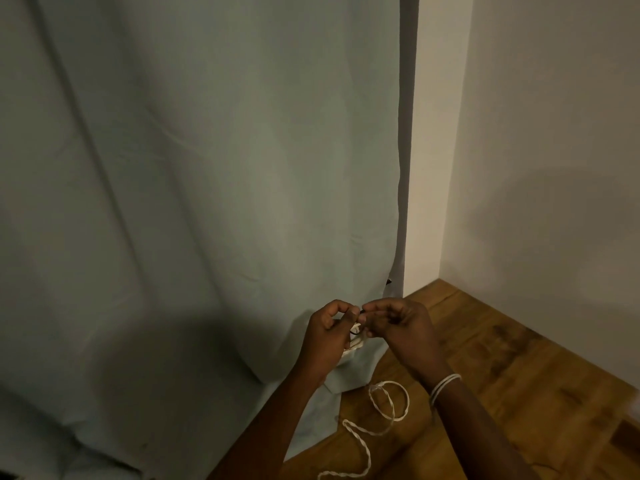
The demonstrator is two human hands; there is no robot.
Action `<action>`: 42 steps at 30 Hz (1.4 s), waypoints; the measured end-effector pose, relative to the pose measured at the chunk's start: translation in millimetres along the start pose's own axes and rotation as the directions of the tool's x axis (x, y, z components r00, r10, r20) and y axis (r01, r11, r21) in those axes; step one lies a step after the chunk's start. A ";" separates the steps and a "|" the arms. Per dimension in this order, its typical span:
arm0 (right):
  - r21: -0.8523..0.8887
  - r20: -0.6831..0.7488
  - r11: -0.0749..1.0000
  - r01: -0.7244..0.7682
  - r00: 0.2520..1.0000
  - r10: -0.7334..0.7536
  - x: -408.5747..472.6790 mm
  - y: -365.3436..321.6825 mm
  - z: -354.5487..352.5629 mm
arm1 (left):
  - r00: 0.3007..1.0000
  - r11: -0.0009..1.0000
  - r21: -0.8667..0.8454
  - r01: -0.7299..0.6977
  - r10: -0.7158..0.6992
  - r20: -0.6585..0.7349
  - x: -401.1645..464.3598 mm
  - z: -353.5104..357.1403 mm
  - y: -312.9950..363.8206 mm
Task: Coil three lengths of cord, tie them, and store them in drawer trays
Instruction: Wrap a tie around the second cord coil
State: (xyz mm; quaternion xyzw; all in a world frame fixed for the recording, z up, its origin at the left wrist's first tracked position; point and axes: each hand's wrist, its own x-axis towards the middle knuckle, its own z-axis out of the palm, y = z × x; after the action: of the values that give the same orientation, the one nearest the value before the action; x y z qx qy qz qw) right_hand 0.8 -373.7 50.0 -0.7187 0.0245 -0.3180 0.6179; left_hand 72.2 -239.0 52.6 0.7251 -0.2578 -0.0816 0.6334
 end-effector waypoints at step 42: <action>0.209 0.032 0.957 -0.199 0.980 0.197 14.2 -37.3 -3.0 | 0.987 0.985 -0.142 0.100 -0.080 0.141 0.3 3.5 13.6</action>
State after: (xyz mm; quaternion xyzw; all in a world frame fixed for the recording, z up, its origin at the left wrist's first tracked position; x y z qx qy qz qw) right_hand -2.8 -373.6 89.9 -0.6447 0.0591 -0.2513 0.7195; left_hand 67.3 -243.0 65.1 0.6795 -0.2601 -0.1782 0.6625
